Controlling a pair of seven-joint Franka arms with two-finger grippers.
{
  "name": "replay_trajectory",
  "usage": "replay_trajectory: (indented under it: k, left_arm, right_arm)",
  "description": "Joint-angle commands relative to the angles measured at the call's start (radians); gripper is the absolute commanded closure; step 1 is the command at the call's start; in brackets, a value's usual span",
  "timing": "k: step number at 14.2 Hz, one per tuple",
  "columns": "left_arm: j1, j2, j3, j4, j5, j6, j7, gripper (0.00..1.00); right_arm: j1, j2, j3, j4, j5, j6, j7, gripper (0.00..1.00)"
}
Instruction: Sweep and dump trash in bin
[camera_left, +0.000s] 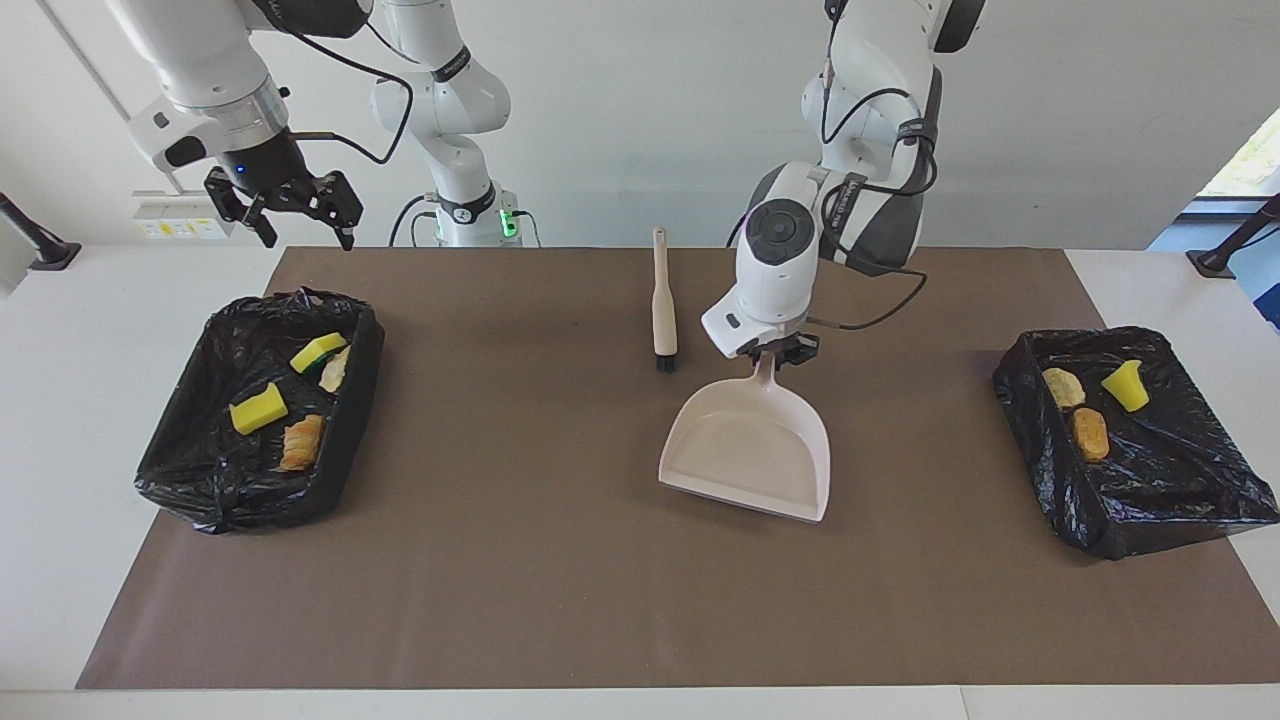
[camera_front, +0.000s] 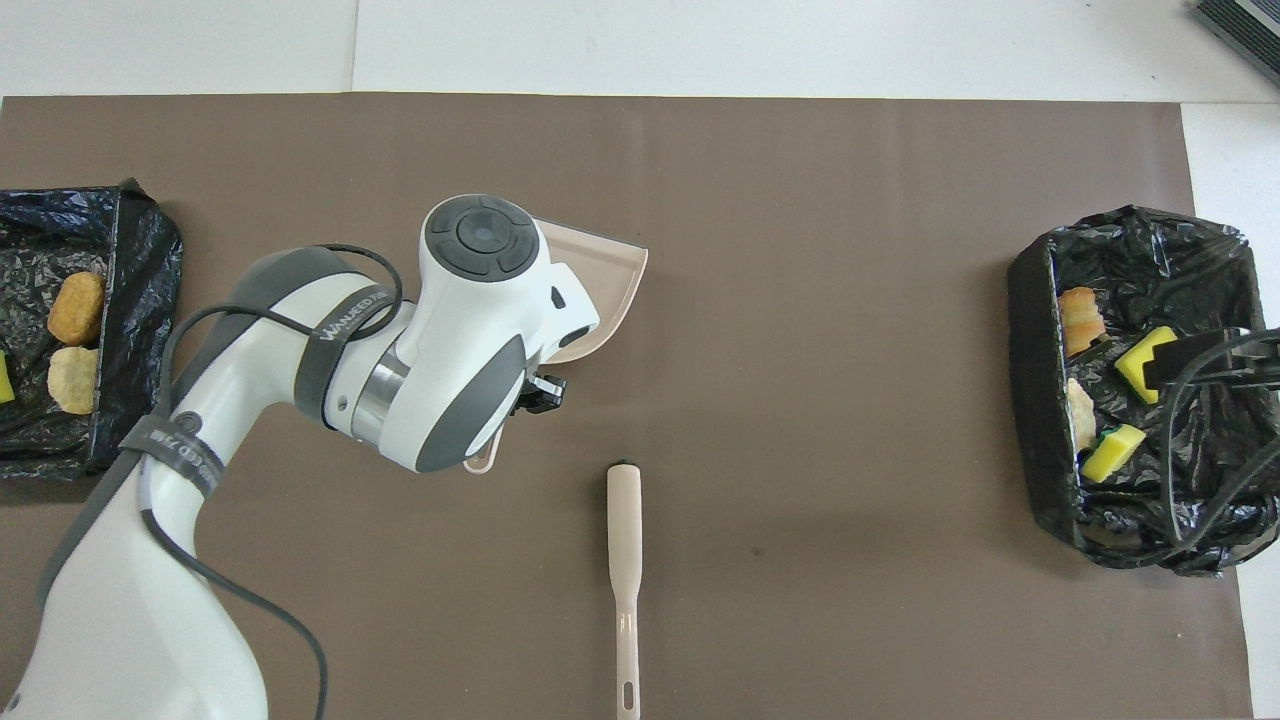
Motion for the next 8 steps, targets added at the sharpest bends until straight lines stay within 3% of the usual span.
replay_trajectory:
  k: [1,3,6,8]
  left_arm:
    - [-0.072,0.159,0.022,0.195,-0.023,-0.012,-0.146,1.00]
    - [-0.109,0.263,0.027,0.318,-0.025,-0.013,-0.255,1.00]
    - [-0.112,0.265,0.025,0.319,-0.061,0.007,-0.265,1.00]
    - [-0.114,0.260,0.025,0.287,-0.078,0.107,-0.260,1.00]
  right_arm:
    - [-0.001,-0.016,0.002,-0.019,-0.004,0.010,-0.027,0.00]
    - [-0.001,-0.016,0.002,-0.019,-0.002,0.009,-0.028,0.00]
    - [-0.001,-0.016,0.007,-0.019,-0.001,0.010,-0.027,0.00]
    - [-0.001,-0.017,0.007,-0.019,-0.001,0.010,-0.027,0.00]
